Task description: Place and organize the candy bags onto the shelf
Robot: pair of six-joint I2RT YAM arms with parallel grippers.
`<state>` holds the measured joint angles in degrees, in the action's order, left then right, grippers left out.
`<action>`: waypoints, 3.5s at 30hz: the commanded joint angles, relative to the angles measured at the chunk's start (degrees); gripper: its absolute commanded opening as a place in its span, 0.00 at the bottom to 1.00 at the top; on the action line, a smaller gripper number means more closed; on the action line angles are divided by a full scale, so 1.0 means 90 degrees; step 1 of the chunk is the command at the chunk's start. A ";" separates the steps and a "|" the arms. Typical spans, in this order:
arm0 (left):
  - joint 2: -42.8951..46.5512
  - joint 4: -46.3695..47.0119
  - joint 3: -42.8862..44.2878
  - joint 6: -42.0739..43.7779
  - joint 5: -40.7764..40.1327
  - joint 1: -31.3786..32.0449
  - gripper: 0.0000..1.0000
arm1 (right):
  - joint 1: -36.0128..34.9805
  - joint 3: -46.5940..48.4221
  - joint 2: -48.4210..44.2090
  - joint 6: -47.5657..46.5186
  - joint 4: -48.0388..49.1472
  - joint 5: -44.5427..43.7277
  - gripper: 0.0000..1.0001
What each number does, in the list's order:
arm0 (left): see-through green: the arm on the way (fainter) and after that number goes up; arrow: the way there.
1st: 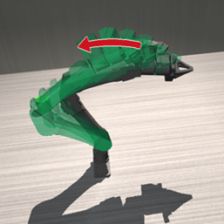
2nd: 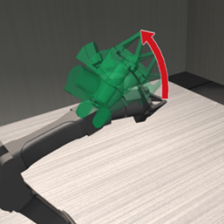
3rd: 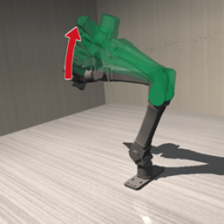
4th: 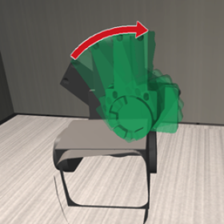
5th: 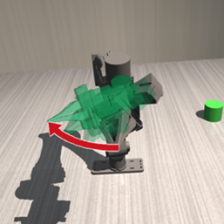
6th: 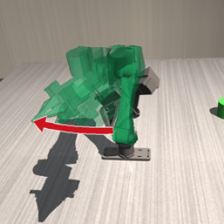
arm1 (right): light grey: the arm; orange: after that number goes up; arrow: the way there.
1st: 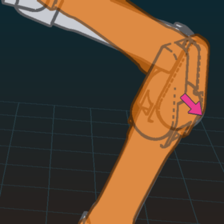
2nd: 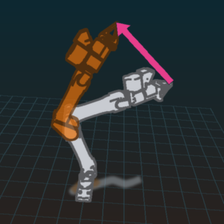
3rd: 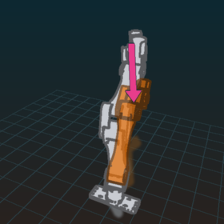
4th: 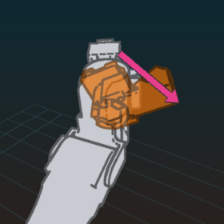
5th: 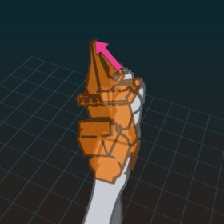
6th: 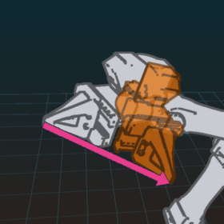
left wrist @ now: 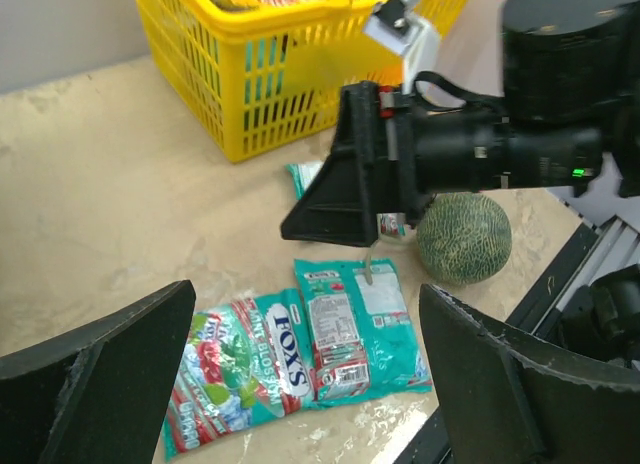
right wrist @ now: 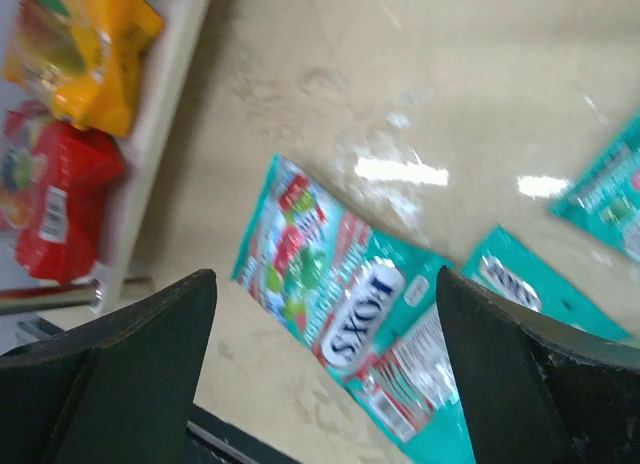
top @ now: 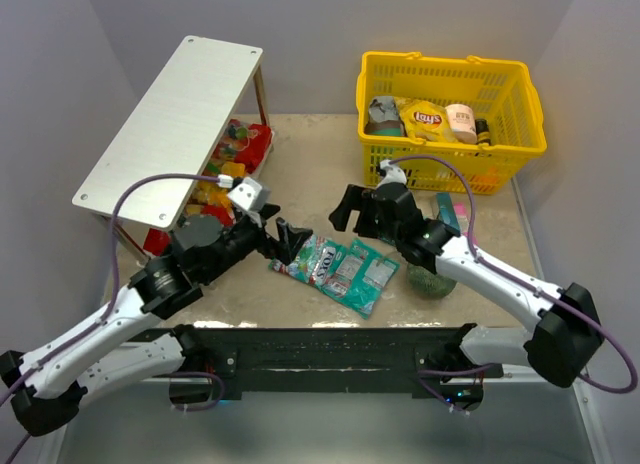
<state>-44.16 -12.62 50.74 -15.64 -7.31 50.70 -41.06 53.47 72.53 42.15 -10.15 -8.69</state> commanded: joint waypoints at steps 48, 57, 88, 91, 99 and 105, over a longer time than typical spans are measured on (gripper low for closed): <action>-0.4488 0.1109 -0.2503 -0.3946 -0.3787 0.0314 0.54 | -0.0731 -0.1781 0.2312 0.1517 0.2241 0.0516 0.67; -0.3952 0.1110 -0.2659 -0.3936 -0.3777 0.0314 0.53 | -0.0731 -0.2113 0.1961 0.2084 0.2622 0.0370 0.56; 0.0091 -0.0452 -0.1370 -0.1583 -0.2235 0.0334 0.76 | -0.0721 0.0286 -0.0969 0.0610 0.0845 -0.0782 0.00; 0.0375 -0.0560 -0.1555 -0.1534 -0.2118 0.0334 0.77 | -0.0721 0.0930 -0.1057 0.0308 0.0738 -0.0949 0.00; 0.0094 -0.0347 -0.2073 -0.1993 -0.1523 0.0334 0.77 | -0.0721 0.2581 -0.0736 -0.0327 0.1059 -0.0364 0.00; -0.0395 0.0435 -0.2698 -0.2139 -0.0985 0.0334 0.77 | -0.0721 0.3422 -0.0120 -0.0309 0.1811 0.0954 0.00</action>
<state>-45.78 -15.31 29.02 -33.43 -19.46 54.00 -47.51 78.43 68.88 40.60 -2.55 -8.78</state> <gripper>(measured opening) 0.771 0.010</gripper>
